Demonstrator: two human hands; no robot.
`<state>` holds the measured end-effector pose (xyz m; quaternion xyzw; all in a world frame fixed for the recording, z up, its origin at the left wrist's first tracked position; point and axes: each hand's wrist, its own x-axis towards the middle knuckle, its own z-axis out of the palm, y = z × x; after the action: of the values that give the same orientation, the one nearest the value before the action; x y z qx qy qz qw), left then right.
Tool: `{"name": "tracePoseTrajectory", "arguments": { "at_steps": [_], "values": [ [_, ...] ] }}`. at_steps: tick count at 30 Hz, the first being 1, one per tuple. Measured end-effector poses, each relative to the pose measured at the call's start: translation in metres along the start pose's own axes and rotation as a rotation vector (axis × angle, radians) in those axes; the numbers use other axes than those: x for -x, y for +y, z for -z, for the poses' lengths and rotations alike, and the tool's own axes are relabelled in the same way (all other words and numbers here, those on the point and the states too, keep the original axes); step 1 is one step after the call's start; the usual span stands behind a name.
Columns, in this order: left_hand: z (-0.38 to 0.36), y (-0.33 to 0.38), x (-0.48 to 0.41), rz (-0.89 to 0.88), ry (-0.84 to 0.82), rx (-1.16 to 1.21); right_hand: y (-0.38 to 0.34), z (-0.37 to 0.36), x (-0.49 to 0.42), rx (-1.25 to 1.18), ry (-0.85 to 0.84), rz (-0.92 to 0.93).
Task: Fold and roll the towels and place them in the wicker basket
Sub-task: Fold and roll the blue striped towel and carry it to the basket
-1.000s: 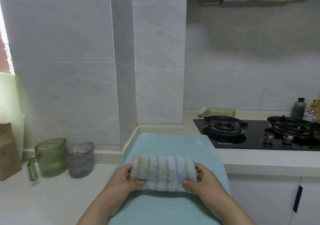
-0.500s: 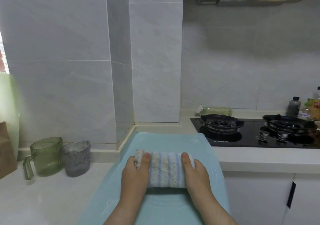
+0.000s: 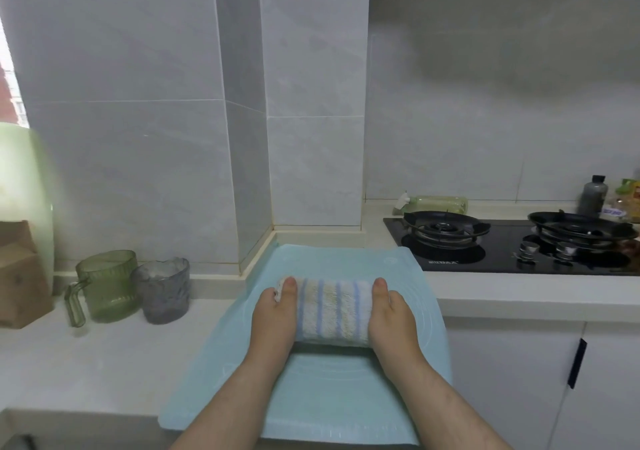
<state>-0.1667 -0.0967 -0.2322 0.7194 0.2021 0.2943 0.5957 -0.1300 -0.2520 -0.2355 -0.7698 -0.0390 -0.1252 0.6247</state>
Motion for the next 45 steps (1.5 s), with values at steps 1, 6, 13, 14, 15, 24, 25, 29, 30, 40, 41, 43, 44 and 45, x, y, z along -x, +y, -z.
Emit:
{"name": "tracePoseTrajectory", "arguments": {
  "at_steps": [1, 6, 13, 14, 15, 24, 25, 29, 30, 40, 41, 43, 44, 45],
  "values": [
    [0.000, 0.000, 0.000, 0.007, -0.008, 0.011, 0.000, 0.000, -0.001, -0.001, 0.002, -0.002],
    [-0.001, 0.000, -0.002, 0.014, -0.011, 0.022, 0.003, -0.002, -0.004, 0.016, 0.002, 0.009],
    [-0.002, 0.003, -0.001, 0.013, -0.004, 0.004, 0.003, -0.002, -0.006, 0.007, 0.000, -0.013],
    [-0.002, 0.003, -0.001, 0.017, -0.004, 0.013, 0.003, -0.002, -0.006, 0.005, 0.000, -0.013],
    [-0.002, 0.003, -0.001, 0.021, -0.004, 0.018, 0.003, -0.002, -0.006, 0.006, -0.002, -0.013],
    [0.001, 0.001, 0.003, -0.033, 0.019, -0.044, 0.004, 0.000, -0.003, -0.011, -0.027, -0.018],
    [0.002, 0.000, 0.003, -0.044, 0.025, -0.052, 0.004, 0.001, -0.003, -0.017, -0.028, -0.022],
    [0.003, -0.006, 0.002, -0.059, 0.035, -0.067, 0.004, 0.004, -0.001, -0.028, -0.043, -0.025],
    [0.003, -0.007, 0.001, -0.055, 0.033, -0.065, 0.004, 0.004, -0.001, -0.023, -0.048, -0.023],
    [0.006, 0.003, 0.007, -0.006, 0.038, -0.141, -0.010, 0.009, 0.004, 0.026, -0.067, -0.113],
    [0.007, 0.004, 0.007, 0.007, 0.032, -0.153, -0.012, 0.008, 0.004, 0.033, -0.070, -0.144],
    [0.007, 0.007, 0.008, 0.049, 0.014, -0.167, -0.018, 0.007, 0.005, 0.031, -0.073, -0.212],
    [0.007, 0.010, 0.008, 0.082, 0.004, -0.169, -0.021, 0.006, 0.005, 0.038, -0.067, -0.245],
    [0.008, 0.012, 0.007, 0.119, -0.006, -0.168, -0.025, 0.005, 0.005, 0.046, -0.065, -0.279]
  ]
}}
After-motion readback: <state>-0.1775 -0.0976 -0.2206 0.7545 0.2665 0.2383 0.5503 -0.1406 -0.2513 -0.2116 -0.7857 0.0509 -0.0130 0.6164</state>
